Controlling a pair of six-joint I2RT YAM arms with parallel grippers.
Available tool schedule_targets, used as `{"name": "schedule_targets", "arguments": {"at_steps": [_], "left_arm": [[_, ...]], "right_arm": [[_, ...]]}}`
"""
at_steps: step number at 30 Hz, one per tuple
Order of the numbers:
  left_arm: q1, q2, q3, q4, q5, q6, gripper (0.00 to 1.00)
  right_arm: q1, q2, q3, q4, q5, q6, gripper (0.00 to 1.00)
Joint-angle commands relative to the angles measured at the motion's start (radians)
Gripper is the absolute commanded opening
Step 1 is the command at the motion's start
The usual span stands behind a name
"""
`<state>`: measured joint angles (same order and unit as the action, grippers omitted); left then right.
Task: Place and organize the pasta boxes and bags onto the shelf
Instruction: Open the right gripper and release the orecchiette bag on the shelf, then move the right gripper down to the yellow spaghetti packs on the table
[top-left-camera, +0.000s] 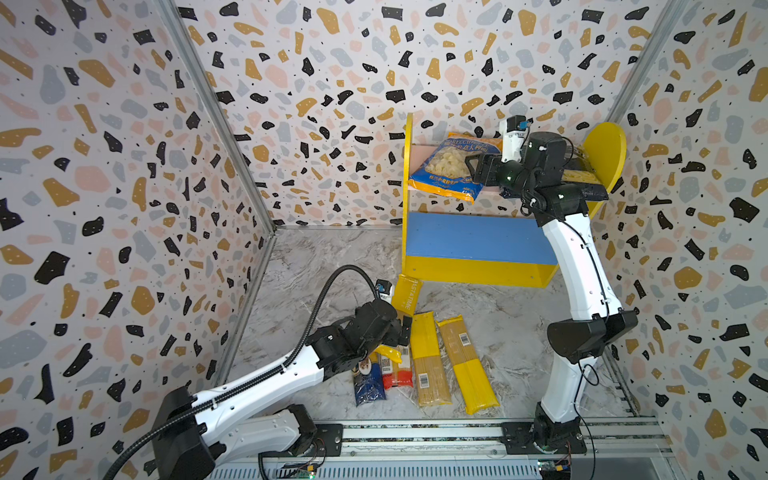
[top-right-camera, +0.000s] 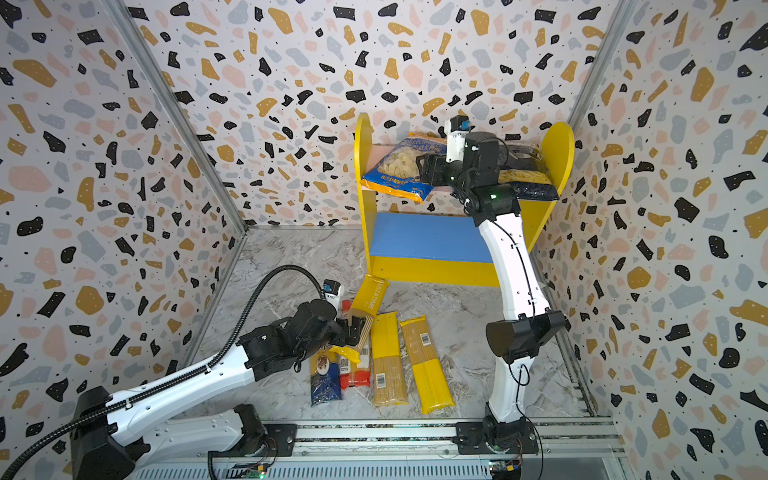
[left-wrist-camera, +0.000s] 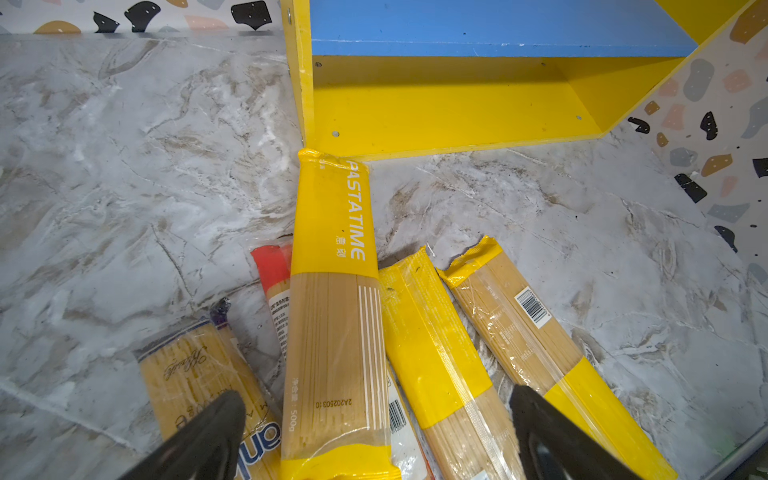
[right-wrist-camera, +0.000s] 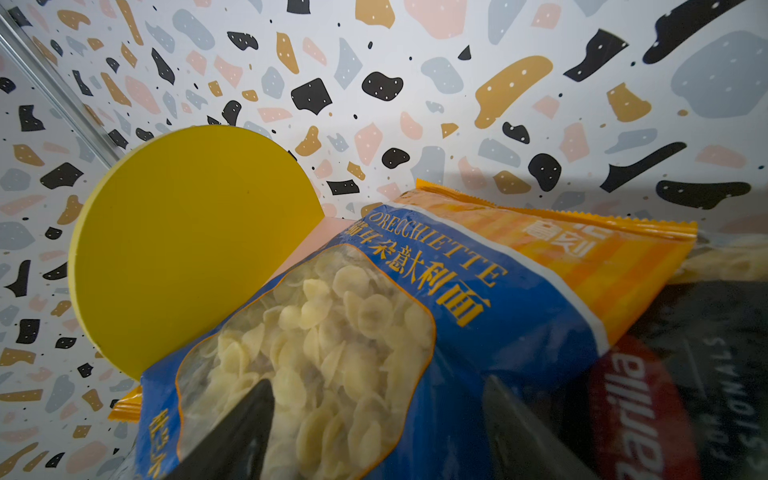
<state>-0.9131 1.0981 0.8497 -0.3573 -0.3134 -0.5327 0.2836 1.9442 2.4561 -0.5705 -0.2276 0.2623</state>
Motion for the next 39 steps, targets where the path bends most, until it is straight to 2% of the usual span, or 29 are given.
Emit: {"name": "schedule_targets", "arguments": {"at_steps": [1, 13, 20, 23, 28, 31, 36, 39], "left_arm": [[0.006, 0.0, 0.009, 0.027, 0.002, 0.019, 1.0], [0.01, -0.029, -0.005, 0.007, -0.012, 0.02, 1.0], [0.011, -0.02, 0.0, 0.015, -0.006, 0.02, 1.0], [0.012, -0.027, -0.001, 0.014, -0.007, 0.012, 1.0], [0.013, -0.061, -0.016, 0.006, -0.019, -0.012, 1.0], [0.012, -0.097, -0.033, -0.004, -0.027, -0.027, 0.99], [0.012, -0.162, -0.061, -0.025, -0.033, -0.048, 1.0], [0.013, -0.2, -0.09, -0.037, -0.033, -0.063, 1.0]], "right_arm": [[-0.001, 0.03, 0.047, -0.018, -0.017, -0.011, 0.79], [-0.004, 0.086, 0.047, 0.069, -0.111, -0.008, 0.81], [-0.009, 0.061, 0.037, 0.063, -0.136, -0.044, 0.82], [0.003, -0.024, -0.039, 0.081, -0.129, -0.082, 0.83], [0.036, -0.274, -0.289, 0.194, -0.072, -0.136, 0.88], [0.039, -0.396, -0.39, 0.23, -0.056, -0.141, 0.93], [0.04, -0.527, -0.511, 0.197, -0.05, -0.13, 0.93], [0.049, -0.648, -0.692, 0.221, -0.041, -0.093, 0.93]]}}
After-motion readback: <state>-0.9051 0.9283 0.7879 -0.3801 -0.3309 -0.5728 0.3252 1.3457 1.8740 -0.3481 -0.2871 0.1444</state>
